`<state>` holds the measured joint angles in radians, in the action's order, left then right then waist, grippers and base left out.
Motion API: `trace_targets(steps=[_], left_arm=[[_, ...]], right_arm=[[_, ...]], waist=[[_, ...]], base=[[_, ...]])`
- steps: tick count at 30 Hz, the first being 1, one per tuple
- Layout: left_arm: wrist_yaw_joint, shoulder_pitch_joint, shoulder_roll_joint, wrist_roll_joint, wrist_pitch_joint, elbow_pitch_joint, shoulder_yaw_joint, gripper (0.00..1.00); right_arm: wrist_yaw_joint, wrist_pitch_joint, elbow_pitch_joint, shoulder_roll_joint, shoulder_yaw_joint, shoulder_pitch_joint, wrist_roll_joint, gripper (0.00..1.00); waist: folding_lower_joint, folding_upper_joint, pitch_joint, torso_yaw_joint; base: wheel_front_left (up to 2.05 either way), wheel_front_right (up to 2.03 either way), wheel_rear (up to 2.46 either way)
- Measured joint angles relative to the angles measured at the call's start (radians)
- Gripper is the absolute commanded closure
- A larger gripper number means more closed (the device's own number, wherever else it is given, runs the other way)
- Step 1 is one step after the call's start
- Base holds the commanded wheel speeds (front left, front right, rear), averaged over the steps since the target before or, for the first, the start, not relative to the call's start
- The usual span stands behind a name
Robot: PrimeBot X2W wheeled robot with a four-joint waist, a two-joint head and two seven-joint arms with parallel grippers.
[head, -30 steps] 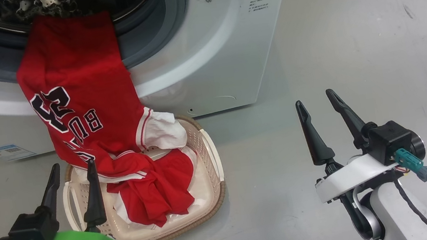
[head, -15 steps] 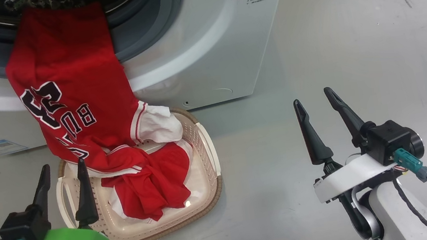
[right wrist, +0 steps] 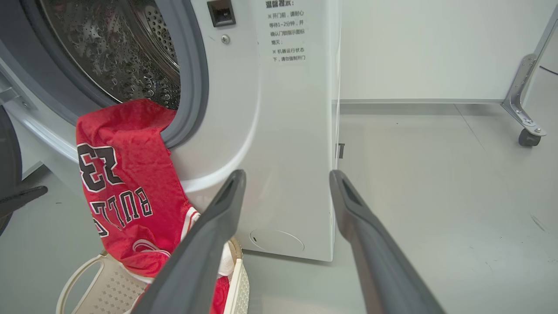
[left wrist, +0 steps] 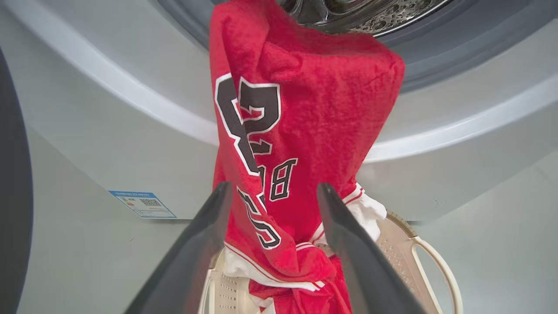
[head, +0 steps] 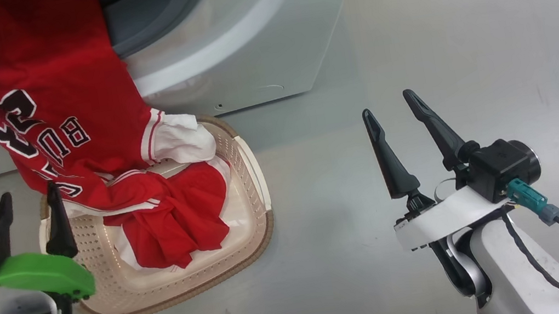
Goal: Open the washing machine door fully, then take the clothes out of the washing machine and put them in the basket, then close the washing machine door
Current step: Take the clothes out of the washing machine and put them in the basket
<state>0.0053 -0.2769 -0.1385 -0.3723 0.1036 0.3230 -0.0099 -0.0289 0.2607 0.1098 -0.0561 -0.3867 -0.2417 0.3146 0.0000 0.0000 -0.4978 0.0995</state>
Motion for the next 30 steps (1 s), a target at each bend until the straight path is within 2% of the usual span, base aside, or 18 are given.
trace_targets(steps=[11,24,25,27,30], left_arm=[[0.0,-0.177,-0.061,-0.036,-0.051,0.1,0.054,0.0],[0.009,-0.308,-0.078,-0.062,-0.091,0.258,0.091,0.0],[0.009,-0.313,-0.08,-0.068,-0.091,0.266,0.095,0.3],[0.009,-0.325,-0.083,-0.07,-0.089,0.283,0.096,1.0],[0.008,-0.339,-0.086,-0.07,-0.08,0.303,0.095,1.0]], right_arm=[[-0.011,0.0,-0.029,0.0,-0.016,-0.058,0.012,0.0],[-0.027,0.0,-0.03,0.0,-0.033,-0.086,0.039,0.0],[-0.027,0.0,-0.03,0.0,-0.036,-0.087,0.04,0.0],[-0.027,0.0,-0.03,0.0,-0.037,-0.089,0.044,0.0],[-0.028,0.0,-0.03,0.0,-0.036,-0.093,0.055,0.0]], waist=[[0.0,0.0,-0.1,0.049],[0.0,0.0,-0.151,0.092],[0.0,0.0,-0.152,0.093],[0.0,0.0,-0.152,0.095],[0.0,0.0,-0.151,0.097]], base=[[0.0,0.0,0.0],[0.0,0.0,0.0],[0.0,0.0,0.0],[0.0,0.0,0.0],[0.0,0.0,0.0]])
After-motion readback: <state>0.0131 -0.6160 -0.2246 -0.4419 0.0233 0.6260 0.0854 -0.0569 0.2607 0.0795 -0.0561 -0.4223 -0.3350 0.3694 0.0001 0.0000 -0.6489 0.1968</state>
